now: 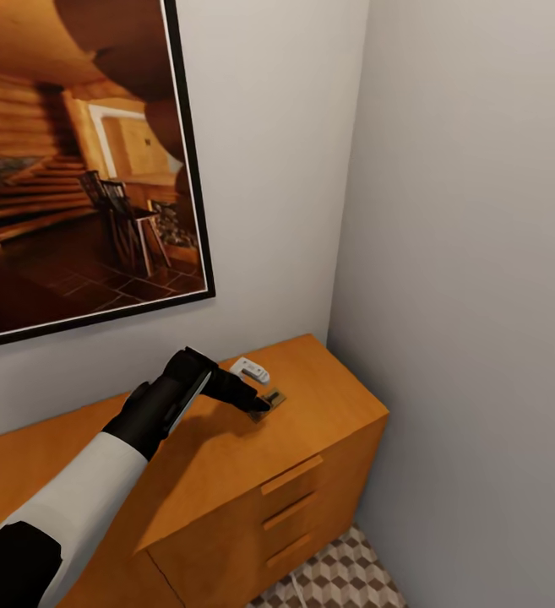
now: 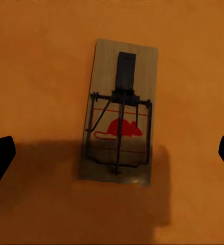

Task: Take the four mousetraps from the cabinet in the bathroom and place them on the bathroom floor. Make sure all four end up on the same floor surface, and ensure that at least two of them are either under or directly next to the same bathroom sink.

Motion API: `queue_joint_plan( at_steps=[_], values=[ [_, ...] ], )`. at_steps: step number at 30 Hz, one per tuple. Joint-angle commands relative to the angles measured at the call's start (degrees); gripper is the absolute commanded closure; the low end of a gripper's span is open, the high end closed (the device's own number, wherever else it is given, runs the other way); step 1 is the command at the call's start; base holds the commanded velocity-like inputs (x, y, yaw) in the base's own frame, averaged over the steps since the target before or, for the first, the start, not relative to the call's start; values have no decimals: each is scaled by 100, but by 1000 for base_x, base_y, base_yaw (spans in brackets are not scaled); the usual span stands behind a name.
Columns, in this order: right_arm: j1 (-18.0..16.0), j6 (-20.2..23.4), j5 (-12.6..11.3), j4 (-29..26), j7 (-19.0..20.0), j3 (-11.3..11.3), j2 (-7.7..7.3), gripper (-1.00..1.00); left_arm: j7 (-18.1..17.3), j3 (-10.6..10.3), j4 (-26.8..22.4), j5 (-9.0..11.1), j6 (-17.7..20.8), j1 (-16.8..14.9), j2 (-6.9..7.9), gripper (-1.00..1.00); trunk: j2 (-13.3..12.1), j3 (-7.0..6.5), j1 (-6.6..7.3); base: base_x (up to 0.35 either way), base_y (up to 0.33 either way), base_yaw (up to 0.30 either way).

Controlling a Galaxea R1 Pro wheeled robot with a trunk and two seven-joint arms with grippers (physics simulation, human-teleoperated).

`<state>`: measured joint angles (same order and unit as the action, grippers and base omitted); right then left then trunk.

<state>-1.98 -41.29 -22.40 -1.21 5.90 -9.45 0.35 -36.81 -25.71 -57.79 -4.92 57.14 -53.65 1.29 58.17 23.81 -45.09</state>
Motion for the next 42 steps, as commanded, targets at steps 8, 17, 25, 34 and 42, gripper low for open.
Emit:
queue_joint_plan(
  at_steps=[8,17,25,34,42],
  values=[
    [-6,-20,-63,7,43,-22,0,-100,-46,-98,12,-53,8,-5,3,-100,4,7,-2,47,0,0],
    [-8,-20,-63,7,43,-22,0,-100,-46,-108,15,-53,8,-5,3,-100,4,7,-2,6,0,0],
    [-5,-20,-63,7,43,-22,0,-100,-44,-109,21,-53,8,-5,3,-100,4,7,-2,0,0,0],
    [-5,-20,-63,7,43,-22,0,-100,-46,-146,22,-53,8,-5,3,-100,4,46,-2,0,0,0],
    [-7,-20,-63,7,43,-22,0,-100,-44,-153,24,-53,8,-5,3,-100,4,110,-2,0,0,0]
  ],
)
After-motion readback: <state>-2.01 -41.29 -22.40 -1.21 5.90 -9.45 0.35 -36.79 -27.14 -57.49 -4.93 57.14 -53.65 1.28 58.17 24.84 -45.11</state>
